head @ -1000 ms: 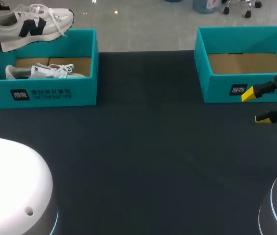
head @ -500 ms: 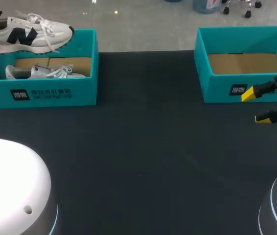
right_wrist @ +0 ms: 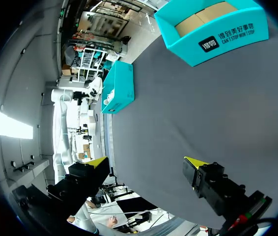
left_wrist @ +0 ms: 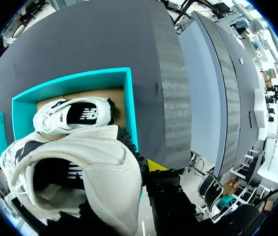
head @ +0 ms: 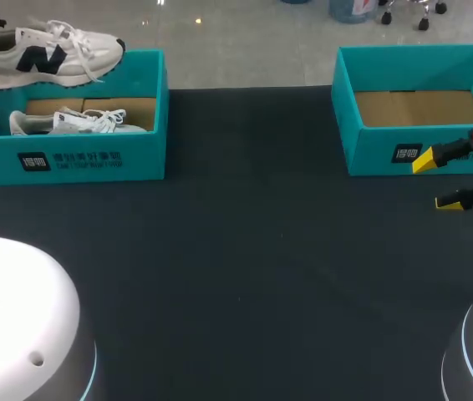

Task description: Take the shoe out of the shoebox, open the shoe tongue, remove and reinsert the insole, then place the shoe into the shoebox

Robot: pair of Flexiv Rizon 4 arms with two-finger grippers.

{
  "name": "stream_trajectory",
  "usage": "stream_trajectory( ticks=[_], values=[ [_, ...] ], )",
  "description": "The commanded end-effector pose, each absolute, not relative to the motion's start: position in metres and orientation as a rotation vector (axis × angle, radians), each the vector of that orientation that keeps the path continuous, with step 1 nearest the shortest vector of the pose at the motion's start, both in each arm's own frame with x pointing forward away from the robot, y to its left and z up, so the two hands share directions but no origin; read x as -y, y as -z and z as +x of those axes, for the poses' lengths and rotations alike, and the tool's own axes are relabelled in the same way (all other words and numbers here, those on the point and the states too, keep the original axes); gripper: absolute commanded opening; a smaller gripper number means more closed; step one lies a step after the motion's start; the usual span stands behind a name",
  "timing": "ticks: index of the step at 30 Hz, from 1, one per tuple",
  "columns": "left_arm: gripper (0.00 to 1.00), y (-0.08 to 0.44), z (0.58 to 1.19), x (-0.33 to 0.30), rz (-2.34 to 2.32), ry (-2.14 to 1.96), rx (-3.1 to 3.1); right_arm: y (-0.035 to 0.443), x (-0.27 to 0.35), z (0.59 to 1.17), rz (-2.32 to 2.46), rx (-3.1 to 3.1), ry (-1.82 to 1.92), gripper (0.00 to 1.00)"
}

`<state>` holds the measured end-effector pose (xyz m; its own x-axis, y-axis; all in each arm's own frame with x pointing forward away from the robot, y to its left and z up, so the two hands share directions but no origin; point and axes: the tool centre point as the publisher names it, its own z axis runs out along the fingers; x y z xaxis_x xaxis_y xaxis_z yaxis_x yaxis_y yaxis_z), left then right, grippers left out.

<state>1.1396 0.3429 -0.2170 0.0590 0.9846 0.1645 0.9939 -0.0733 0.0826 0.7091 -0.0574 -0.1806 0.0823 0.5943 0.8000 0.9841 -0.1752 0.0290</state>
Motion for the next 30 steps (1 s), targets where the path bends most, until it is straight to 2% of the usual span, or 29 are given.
stream_trajectory(
  ticks=[1,30],
  values=[
    [0.00,0.226,1.167,-0.343,-2.251,0.241,2.101,0.181,0.057,0.709,-1.831,1.555,0.942,1.00],
    [0.00,0.289,1.193,-0.320,-2.264,0.284,2.086,0.181,0.057,0.709,-1.831,1.555,0.942,1.00]
  ],
)
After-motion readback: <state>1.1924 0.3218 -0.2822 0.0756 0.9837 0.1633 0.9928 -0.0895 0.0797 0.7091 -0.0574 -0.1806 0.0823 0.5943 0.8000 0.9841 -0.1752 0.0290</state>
